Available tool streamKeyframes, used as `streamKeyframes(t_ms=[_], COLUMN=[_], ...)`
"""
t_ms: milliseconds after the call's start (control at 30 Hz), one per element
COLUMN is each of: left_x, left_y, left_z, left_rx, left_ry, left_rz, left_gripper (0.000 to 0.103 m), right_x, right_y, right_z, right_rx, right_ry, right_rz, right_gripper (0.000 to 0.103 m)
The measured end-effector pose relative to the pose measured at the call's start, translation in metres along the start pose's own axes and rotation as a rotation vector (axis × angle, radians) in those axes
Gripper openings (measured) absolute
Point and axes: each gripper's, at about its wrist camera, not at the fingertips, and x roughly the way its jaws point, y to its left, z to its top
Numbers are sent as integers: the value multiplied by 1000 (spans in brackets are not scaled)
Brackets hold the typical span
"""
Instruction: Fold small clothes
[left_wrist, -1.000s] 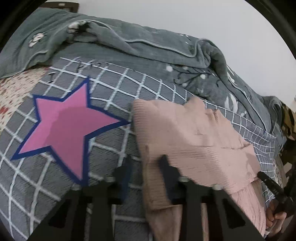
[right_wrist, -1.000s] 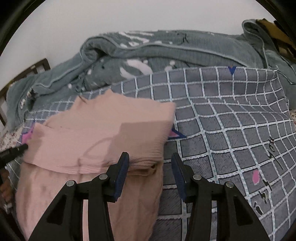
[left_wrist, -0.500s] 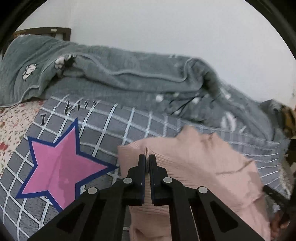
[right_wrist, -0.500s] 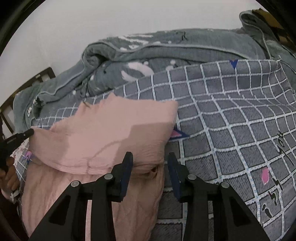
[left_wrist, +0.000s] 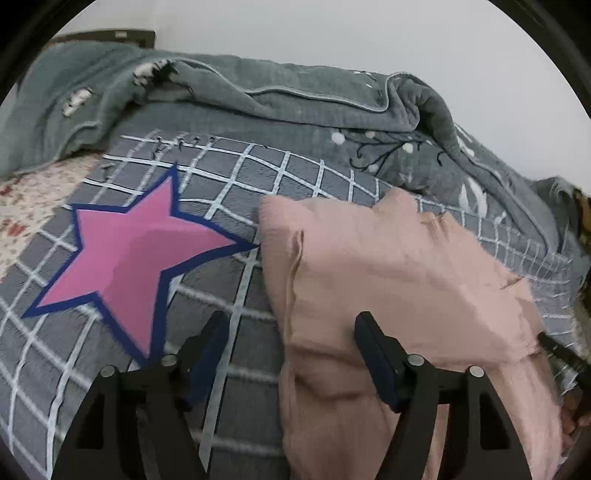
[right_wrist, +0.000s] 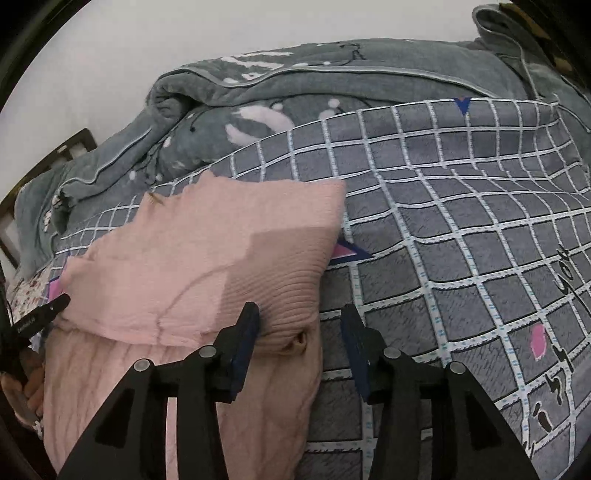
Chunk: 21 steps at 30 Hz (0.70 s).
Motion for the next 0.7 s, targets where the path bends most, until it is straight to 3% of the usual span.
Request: streamKeyframes(t_ms=[300,433,567,700], left_x=[-23,-38,-44,-55], left_y=[-18,-31,-20,-8], left_z=[-32,-48,-55,-63], left_rx=[117,206,157,90], left_ry=[-10,-52,-23,-25], left_rz=[75,146,112,97], left_gripper=[73,73,77,78], right_x=[-30,-48,-60,-73], right_y=[6,5,1,10], right_z=[-17,-31,-46,-62], right_rx=[-25,-23,1,-32], right_ry=[-79,-101,-88,-88], right_rz=[37,19,24,23], right_gripper=[45,45,45,39])
